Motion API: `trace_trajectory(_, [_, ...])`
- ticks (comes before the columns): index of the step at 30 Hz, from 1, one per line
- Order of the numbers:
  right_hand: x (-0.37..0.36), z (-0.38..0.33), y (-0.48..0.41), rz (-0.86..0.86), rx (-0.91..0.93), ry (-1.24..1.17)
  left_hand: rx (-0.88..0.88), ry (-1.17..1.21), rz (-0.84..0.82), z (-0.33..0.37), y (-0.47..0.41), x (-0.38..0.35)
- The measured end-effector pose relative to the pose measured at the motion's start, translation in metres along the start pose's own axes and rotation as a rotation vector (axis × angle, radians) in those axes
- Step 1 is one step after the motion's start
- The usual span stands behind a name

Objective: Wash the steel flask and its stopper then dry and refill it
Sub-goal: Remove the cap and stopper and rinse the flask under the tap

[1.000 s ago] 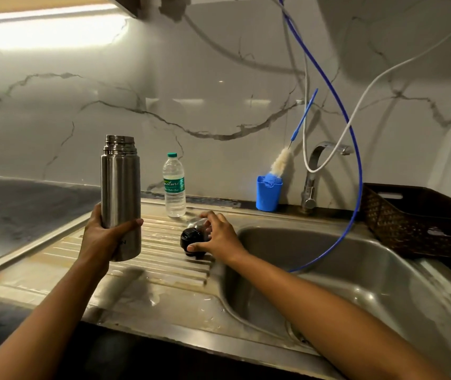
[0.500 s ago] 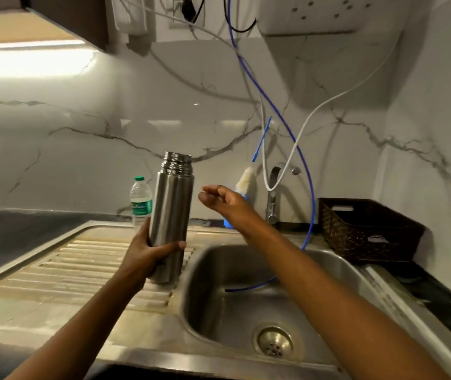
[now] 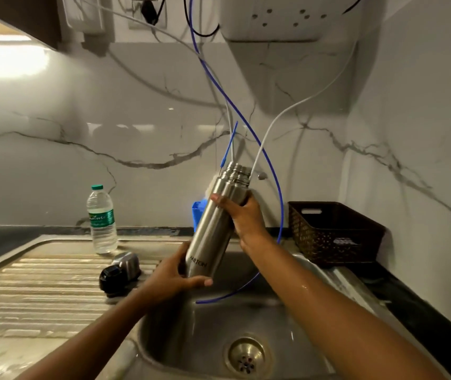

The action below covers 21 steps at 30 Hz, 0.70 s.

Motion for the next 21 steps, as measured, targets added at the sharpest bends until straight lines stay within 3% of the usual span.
trace_trajectory(4, [0.024, 0.011, -0.009, 0.032, 0.008, 0.144, 0.053, -0.684, -0.185, -0.038, 0.004, 0.012])
trace_trajectory(7, [0.034, 0.041, -0.005, 0.033, -0.010, 0.392, 0.189, -0.887, -0.341, -0.070, 0.008, 0.014])
trace_trajectory(10, [0.041, 0.072, 0.002, 0.013, -0.017, 0.579, 0.271, -0.978, -0.455, -0.091, 0.012, 0.012])
trace_trajectory(15, [0.043, 0.114, 0.006, -0.129, -0.113, 0.774, 0.319, -0.948, -0.478, -0.101, 0.011, 0.013])
trace_trajectory(21, [0.040, 0.137, 0.015, -0.290, -0.097, 1.147, 0.343, -0.918, -0.508, -0.111, 0.009, 0.016])
Point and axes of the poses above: each hand's wrist, its own y-axis away from the middle knuckle, its own x-axis out of the back of the hand, z = x × y, the point moved 6 cm from there along -y, towards the middle knuckle, and after that the axes turned 4 degrees about -x, right-handed, at the moved point
